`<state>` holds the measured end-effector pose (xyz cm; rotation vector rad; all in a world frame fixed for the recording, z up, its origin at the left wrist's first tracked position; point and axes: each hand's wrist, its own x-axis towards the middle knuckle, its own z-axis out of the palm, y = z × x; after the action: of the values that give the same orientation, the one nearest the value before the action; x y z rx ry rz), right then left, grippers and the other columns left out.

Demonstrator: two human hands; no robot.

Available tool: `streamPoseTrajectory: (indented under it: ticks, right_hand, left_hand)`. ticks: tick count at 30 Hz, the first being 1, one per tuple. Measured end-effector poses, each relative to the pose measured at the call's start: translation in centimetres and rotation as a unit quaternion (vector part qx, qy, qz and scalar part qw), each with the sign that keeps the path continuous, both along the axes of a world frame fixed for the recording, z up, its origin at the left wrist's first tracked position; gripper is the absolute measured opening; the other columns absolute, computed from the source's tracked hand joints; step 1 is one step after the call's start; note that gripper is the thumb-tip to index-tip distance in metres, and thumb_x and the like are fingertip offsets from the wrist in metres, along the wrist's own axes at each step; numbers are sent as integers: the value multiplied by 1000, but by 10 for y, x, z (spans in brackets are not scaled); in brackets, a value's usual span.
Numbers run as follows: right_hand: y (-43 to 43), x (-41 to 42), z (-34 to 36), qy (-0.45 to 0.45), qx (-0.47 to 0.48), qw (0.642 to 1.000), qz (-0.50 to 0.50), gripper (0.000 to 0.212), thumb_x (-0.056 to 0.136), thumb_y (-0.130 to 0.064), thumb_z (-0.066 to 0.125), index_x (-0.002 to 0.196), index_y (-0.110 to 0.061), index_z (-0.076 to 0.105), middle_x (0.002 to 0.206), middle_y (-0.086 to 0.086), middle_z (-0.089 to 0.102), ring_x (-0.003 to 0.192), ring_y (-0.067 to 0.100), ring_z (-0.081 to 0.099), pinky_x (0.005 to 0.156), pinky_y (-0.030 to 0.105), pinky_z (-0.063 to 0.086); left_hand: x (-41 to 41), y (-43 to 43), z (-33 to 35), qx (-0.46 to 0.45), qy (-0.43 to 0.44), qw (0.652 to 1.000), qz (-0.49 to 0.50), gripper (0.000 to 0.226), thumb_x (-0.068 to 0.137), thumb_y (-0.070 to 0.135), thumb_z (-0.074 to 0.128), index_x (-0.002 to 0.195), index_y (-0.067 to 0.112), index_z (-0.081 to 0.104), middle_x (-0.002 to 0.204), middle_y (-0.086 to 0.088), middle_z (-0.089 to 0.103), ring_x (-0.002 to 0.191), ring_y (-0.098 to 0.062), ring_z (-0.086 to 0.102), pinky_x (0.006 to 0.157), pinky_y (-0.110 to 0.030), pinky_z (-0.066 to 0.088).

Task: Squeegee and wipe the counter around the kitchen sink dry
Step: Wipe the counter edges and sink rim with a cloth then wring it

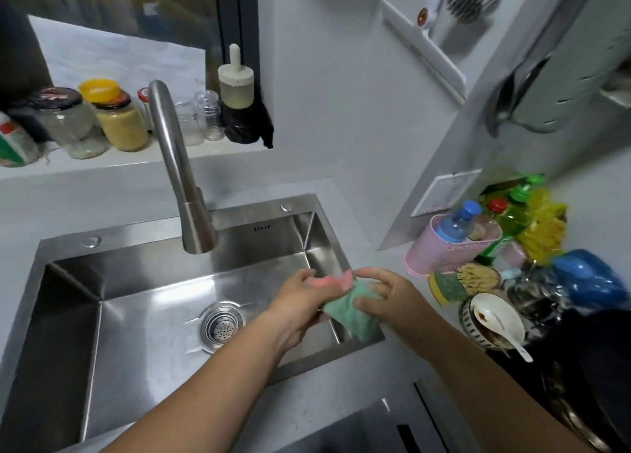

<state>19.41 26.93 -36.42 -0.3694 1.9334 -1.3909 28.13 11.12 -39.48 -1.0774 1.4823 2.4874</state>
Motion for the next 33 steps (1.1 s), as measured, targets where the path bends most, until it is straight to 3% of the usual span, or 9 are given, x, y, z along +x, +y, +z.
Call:
streamPoseTrajectory:
  ticks: [7,11,14,17,19,23,26,29,33]
  right_hand:
    - [54,-44,-63,-93,0,980,-174,33,89,7,62,117,-11,62,106,14,71,86,22,72,64,27,59]
    - [65,-70,-94,-207,36,963,-170,14,95,-8,53,92,4,60,67,15,69,56,20,69,50,28,56]
    - [64,-97,-110,-38,120,969,-211,10,78,0,67,86,-6,67,82,14,71,79,30,68,69,31,54]
    - [58,-126,-113,85,170,965,-178,33,82,2,64,112,-12,61,109,11,69,96,24,63,73,23,46]
    - [60,-135,-120,155,213,957,-124,38,86,-5,65,124,-11,60,123,10,61,109,23,57,86,22,40]
    - [68,-127,-133,315,250,914,-49,23,87,-15,64,109,-14,70,116,6,64,114,27,54,96,32,41]
    - [71,-125,-147,321,272,907,29,29,90,-31,57,110,-16,72,119,4,67,117,27,54,102,33,38]
    - [75,-130,-151,328,261,906,68,50,91,-52,40,115,-22,71,127,-2,63,122,23,49,105,33,34]
    - [79,-130,-152,321,268,904,85,59,88,-63,36,125,-29,67,143,-6,51,131,20,37,111,35,31]
  left_hand:
    - [-48,55,-55,-12,-66,998,-6,24,94,-6,55,115,1,64,83,-15,70,55,-18,62,49,-26,50]
    - [-87,89,-84,-13,-54,998,27,22,95,-11,52,112,-2,65,106,-30,71,76,-30,66,57,-32,57]
    - [-112,100,-92,-40,-56,995,68,13,97,-2,60,107,1,67,91,-20,72,76,-28,66,64,-33,58]
    - [-136,102,-102,-122,-81,989,24,8,92,4,66,93,12,67,75,-10,66,67,-26,62,65,-33,53]
    - [-146,99,-109,-221,-120,966,-55,16,79,20,67,95,18,66,82,-9,70,80,-30,70,80,-38,59]
    - [-152,96,-105,-378,-170,897,-156,37,81,29,61,116,18,64,106,-10,71,100,-29,67,90,-33,54]
    - [-154,97,-104,-353,-165,906,-166,28,89,29,60,112,14,67,100,-8,74,96,-28,69,88,-32,54]
    - [-154,95,-111,-292,-131,939,-123,29,88,38,55,83,15,72,78,-10,75,79,-30,71,82,-46,59]
    - [-148,90,-113,-236,-121,962,-70,27,99,33,55,92,16,75,87,-11,77,86,-32,73,83,-48,60]
